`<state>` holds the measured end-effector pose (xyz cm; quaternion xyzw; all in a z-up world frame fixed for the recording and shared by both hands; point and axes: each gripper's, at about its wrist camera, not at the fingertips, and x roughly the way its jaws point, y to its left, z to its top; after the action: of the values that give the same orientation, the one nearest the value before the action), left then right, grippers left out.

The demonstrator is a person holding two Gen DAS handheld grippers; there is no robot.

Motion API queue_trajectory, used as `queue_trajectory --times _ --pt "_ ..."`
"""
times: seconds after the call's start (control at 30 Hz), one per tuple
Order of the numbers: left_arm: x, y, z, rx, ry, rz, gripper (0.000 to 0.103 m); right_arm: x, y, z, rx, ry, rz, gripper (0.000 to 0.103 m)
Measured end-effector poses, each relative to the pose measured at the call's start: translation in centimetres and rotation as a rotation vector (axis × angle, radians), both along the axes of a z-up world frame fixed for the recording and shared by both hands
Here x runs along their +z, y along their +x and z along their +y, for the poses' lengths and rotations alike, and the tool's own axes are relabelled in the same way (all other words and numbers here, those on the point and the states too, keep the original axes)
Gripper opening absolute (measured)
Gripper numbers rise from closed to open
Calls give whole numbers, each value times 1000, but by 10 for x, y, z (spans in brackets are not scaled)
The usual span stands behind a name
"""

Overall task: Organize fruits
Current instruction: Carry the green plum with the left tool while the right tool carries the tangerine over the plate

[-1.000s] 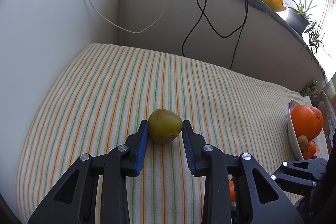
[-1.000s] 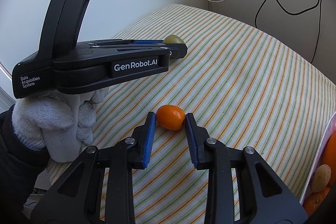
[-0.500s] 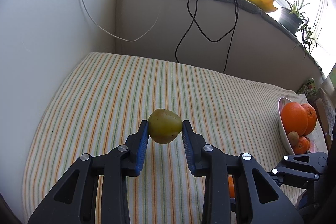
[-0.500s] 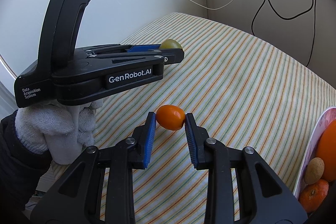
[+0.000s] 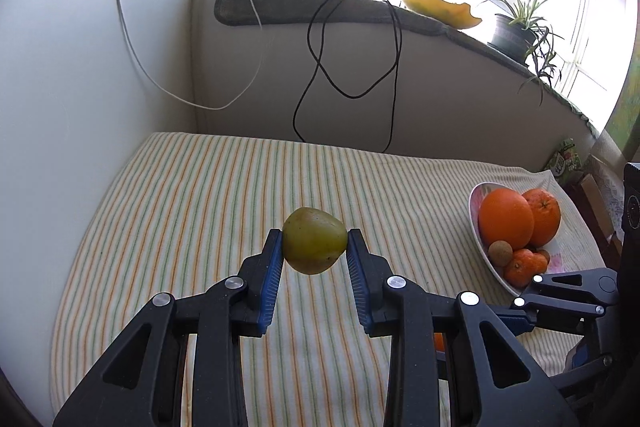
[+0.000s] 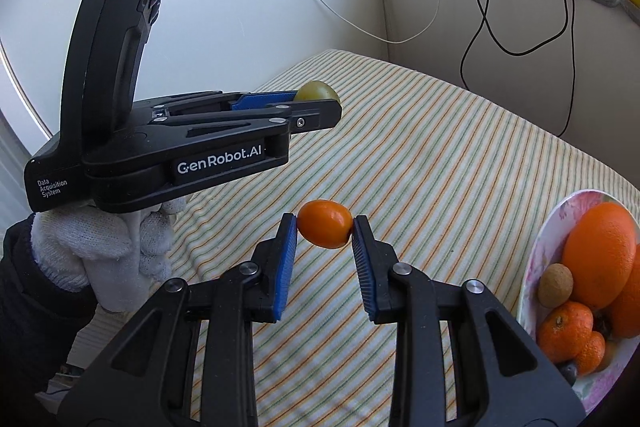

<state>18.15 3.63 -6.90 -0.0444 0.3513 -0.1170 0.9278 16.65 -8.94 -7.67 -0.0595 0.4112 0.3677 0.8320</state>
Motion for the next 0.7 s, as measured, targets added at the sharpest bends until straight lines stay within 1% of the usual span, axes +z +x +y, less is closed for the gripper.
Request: queue_trajectory --times 0.23,0.5,0.7 --pt "8 -16 -22 -52 12 -16 30 16 -20 -24 -20 23 -35 30" --pt "19 -32 -49 -112 2 -39 30 34 -39 -63 -66 46 -68 30" --pt "22 -39 -74 -170 -7 -42 30 37 -45 -96 -117 52 -91 30"
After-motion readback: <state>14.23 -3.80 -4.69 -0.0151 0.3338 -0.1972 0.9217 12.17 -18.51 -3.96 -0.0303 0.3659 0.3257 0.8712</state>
